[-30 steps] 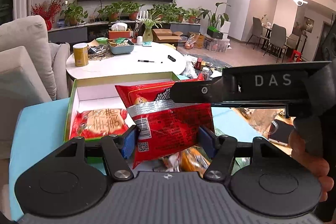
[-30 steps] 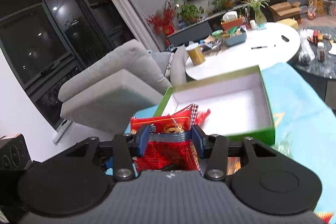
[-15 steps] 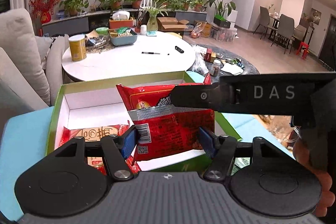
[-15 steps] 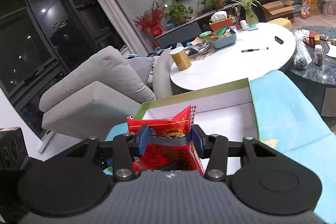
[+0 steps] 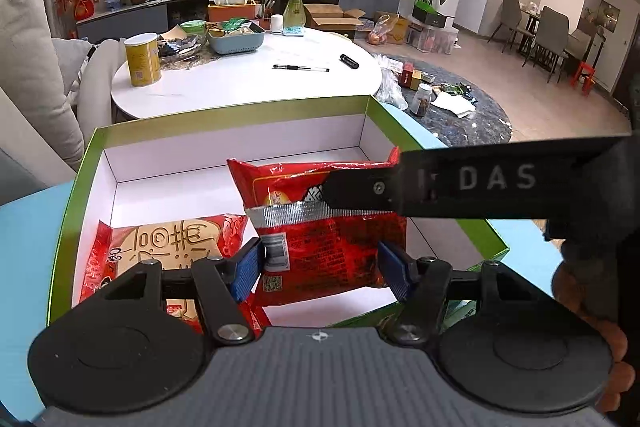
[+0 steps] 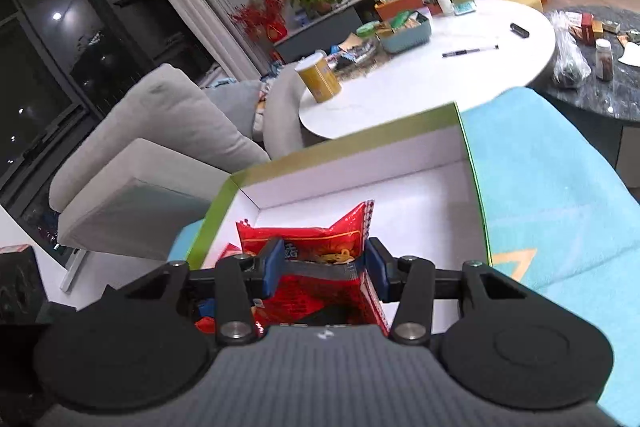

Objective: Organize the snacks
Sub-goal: 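Carry the biscuit packet with the right gripper into the green box and release, then lower the right gripper onto the wrapped bread slice and close it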

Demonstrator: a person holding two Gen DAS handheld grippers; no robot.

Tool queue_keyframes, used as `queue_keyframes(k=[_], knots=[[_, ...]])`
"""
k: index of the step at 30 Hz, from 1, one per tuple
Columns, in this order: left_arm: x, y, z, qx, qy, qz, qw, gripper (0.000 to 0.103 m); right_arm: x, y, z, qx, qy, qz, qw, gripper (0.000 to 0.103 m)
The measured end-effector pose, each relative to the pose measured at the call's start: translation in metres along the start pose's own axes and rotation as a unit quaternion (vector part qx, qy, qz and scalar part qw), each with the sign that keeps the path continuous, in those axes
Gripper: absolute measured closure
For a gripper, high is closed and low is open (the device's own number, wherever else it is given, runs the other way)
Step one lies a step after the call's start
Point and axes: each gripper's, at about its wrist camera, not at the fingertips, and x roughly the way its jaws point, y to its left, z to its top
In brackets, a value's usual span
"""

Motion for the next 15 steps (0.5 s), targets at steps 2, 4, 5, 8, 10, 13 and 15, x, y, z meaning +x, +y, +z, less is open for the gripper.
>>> queue_keyframes(k=[2, 4, 5, 8, 10, 13, 15], knots=[[0.001, -0.001, 0.000, 0.004, 0.004, 0.001, 1.0000, 0.039, 0.001, 0.000, -0.001, 0.003, 0.003, -0.008, 1.000, 0.024], [-0.001, -0.001, -0.001, 0.004, 0.004, 0.005, 1.0000, 0.037, 0.002, -0.002, 0.000, 0.010, 0.005, -0.017, 1.000, 0.024], [-0.004, 0.000, -0.001, 0.002, 0.002, 0.007, 1.0000, 0.037, 0.001, -0.004, 0.000, 0.014, 0.006, -0.019, 1.000, 0.024], [-0.011, 0.002, 0.001, -0.005, -0.006, 0.015, 0.9999, 0.036, -0.005, -0.007, 0.003, 0.026, -0.005, -0.028, 0.999, 0.024], [-0.017, 0.003, 0.000, -0.006, -0.011, 0.017, 0.9998, 0.036, -0.014, -0.006, 0.004, 0.023, -0.017, -0.029, 0.999, 0.024], [-0.029, 0.001, -0.001, -0.007, -0.020, 0.019, 0.9996, 0.036, -0.026, -0.001, 0.008, 0.013, -0.031, -0.025, 0.999, 0.024], [-0.037, 0.000, -0.002, -0.006, -0.024, 0.019, 0.9995, 0.036, -0.036, 0.005, 0.008, 0.003, -0.038, -0.020, 0.999, 0.024]])
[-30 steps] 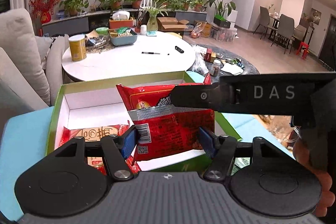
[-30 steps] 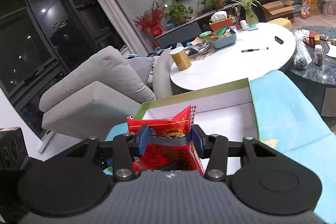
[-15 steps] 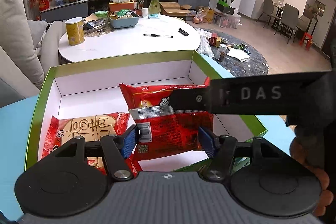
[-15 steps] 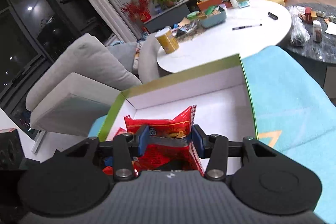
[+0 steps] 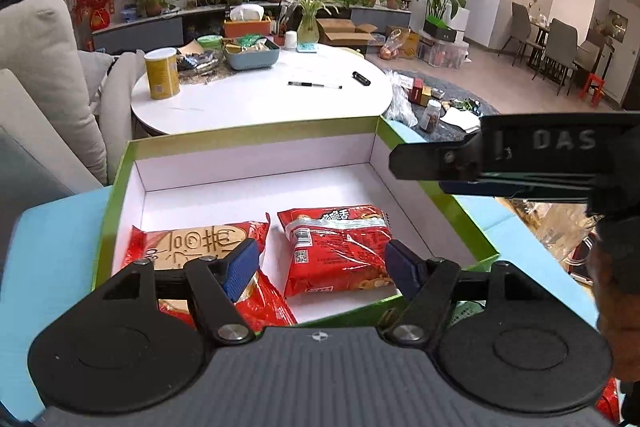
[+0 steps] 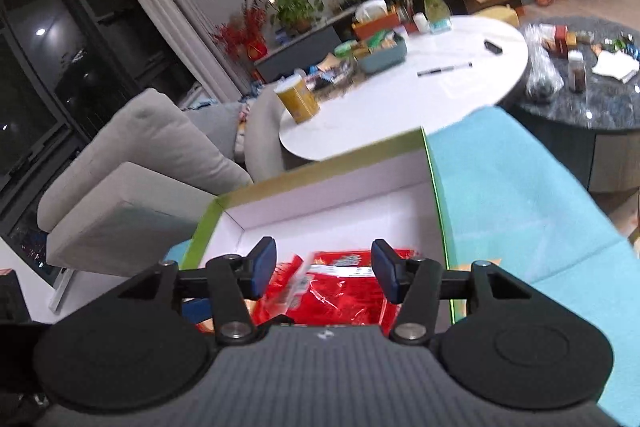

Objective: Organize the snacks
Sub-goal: 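Lower the right gripper onto the wrapped bread slice and close it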

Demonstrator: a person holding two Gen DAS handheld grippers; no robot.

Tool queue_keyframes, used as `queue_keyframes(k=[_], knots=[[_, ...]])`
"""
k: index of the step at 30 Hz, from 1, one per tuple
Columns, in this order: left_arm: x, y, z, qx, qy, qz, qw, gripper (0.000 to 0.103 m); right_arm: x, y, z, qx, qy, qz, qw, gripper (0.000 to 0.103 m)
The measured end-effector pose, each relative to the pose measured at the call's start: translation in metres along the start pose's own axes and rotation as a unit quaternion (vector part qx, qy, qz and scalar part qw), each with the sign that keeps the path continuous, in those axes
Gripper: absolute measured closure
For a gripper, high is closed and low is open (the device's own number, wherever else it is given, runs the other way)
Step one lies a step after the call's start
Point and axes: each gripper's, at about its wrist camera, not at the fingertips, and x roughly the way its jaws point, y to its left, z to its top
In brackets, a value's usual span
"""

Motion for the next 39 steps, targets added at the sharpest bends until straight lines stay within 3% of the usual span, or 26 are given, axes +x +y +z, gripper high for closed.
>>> queue_keyframes(k=[10, 17, 25, 39], knots=[[-0.061, -0.001, -0.007, 0.008, -0.036, 0.023, 0.9991, 0.031, -0.051, 0.023, -0.008, -0.023, -0.016, 0.033, 0.999, 0.024], [-0.111, 0.001, -0.035, 0.013, -0.055, 0.044, 0.9975, 0.027, -0.083, 0.036, -0.034, -0.018, 0.000, 0.055, 0.998, 0.024], [-0.148, 0.012, -0.080, -0.018, -0.051, 0.045, 0.9975, 0.027, -0.095, 0.056, -0.088, -0.039, 0.045, 0.080, 0.995, 0.024], [-0.182, 0.059, -0.155, -0.084, -0.024, 0.096, 0.9915, 0.021, -0.083, 0.084, -0.157, -0.055, 0.130, 0.082, 0.987, 0.023]])
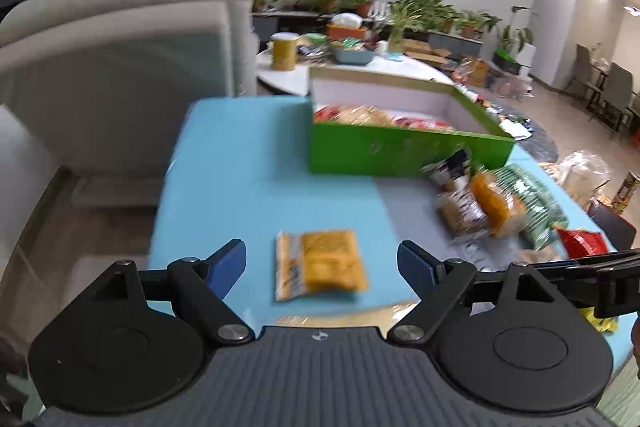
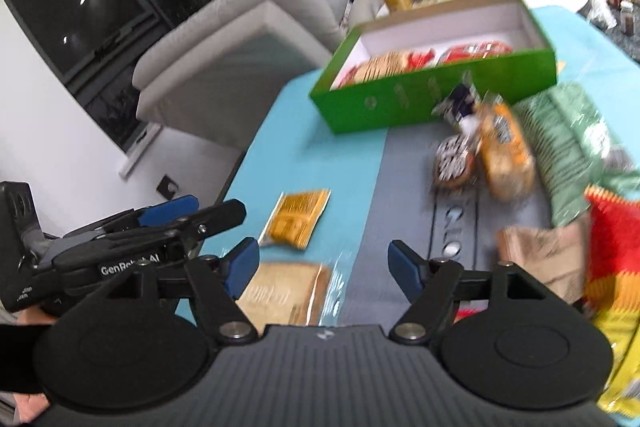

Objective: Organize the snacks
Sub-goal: 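Lower the right gripper onto the wrapped bread slice and close it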

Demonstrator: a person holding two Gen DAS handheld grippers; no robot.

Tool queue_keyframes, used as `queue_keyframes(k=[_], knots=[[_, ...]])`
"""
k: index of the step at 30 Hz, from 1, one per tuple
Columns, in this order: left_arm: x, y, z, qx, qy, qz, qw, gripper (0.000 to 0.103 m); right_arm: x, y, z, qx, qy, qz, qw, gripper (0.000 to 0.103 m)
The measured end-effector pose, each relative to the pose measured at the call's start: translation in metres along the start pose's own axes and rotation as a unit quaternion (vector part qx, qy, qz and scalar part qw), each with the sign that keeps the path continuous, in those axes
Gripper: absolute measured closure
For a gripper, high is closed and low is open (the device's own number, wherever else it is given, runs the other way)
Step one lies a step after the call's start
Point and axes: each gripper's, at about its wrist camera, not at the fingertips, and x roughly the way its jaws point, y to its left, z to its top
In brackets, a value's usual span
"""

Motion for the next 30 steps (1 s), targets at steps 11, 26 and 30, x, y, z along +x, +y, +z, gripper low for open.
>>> queue_keyframes(k=[11, 26, 30], knots=[[0.004, 0.030, -0.040, -0.037, 0.042, -0.008, 0.9984, 0.020, 0.021, 0.010, -0.018, 0.004, 0.038, -0.008, 0.999, 0.023], [0.007, 0.040, -0.063, -0.061, 0.061, -0.055, 0.9947, 0.019, 0.041, 0.014, -0.027, 0.020, 0.068, -0.012, 0.997, 0.023], [0.005, 0.037, -0.066, -0.058, 0.065, -0.068, 0.9939, 0.022, 0.044, 0.014, -0.027, 0.027, 0.070, -0.008, 0.997, 0.023]])
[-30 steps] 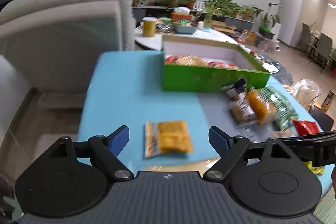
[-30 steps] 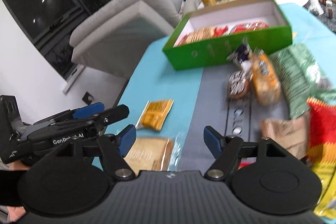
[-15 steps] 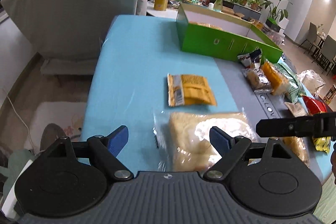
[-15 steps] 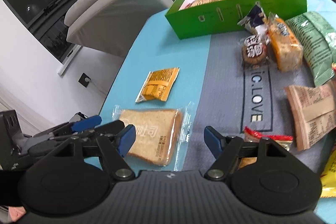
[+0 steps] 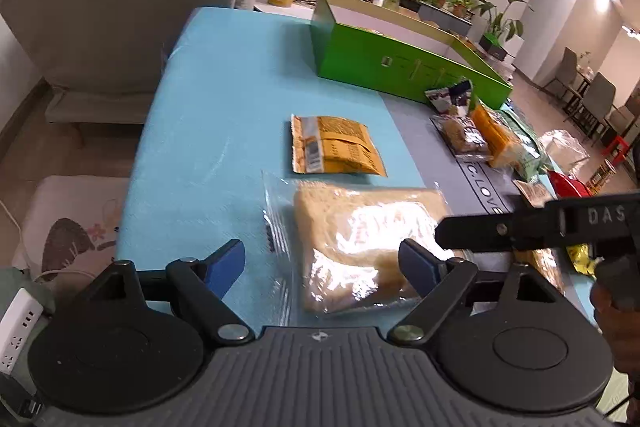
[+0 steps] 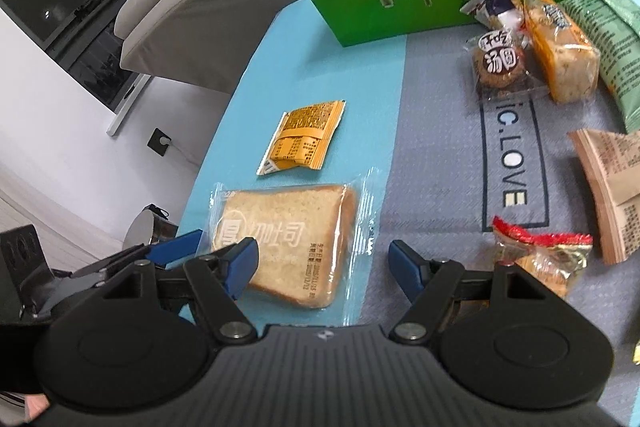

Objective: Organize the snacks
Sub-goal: 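Lower the right gripper onto the wrapped bread slice and close it, then carry the bread slice with the right gripper into the green box and release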

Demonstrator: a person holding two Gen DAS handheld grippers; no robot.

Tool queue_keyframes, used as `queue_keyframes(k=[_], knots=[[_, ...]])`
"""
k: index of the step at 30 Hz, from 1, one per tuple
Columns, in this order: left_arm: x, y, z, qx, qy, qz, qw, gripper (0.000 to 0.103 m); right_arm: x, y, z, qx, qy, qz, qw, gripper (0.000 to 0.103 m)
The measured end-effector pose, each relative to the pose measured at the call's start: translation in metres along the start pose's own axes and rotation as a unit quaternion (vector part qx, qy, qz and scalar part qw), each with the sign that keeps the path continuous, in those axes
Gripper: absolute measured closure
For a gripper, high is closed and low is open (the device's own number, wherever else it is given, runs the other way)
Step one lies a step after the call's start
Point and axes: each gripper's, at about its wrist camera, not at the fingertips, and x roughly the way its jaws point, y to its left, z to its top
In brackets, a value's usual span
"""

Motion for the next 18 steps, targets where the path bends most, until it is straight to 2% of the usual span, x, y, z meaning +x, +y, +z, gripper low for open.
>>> queue_keyframes(k=[4, 8, 10, 13, 18], knots=[[-0.002, -0.004, -0.001, 0.008, -0.001, -0.011, 0.9999, 0.033, 0.000, 0.002, 0.001, -0.001, 0.000, 0.002, 1.000, 0.023], [-0.003, -0.013, -0.002, 0.026, -0.008, 0.004, 0.9996, 0.035, 0.006, 0.010, -0.002, -0.020, 0.003, 0.002, 1.000, 0.025], [-0.004, -0.017, -0.002, 0.036, -0.011, 0.009, 0.9993, 0.036, 0.008, 0.013, -0.003, -0.037, 0.000, -0.009, 0.999, 0.033], [-0.007, -0.023, -0.002, 0.049, -0.013, 0.013, 0.9986, 0.040, 0.009, 0.013, -0.003, -0.034, 0.004, -0.003, 0.999, 0.043], [-0.011, -0.030, 0.005, 0.060, -0.027, 0.009, 0.9978, 0.040, 0.002, 0.013, -0.002, -0.037, -0.012, -0.005, 0.999, 0.044]])
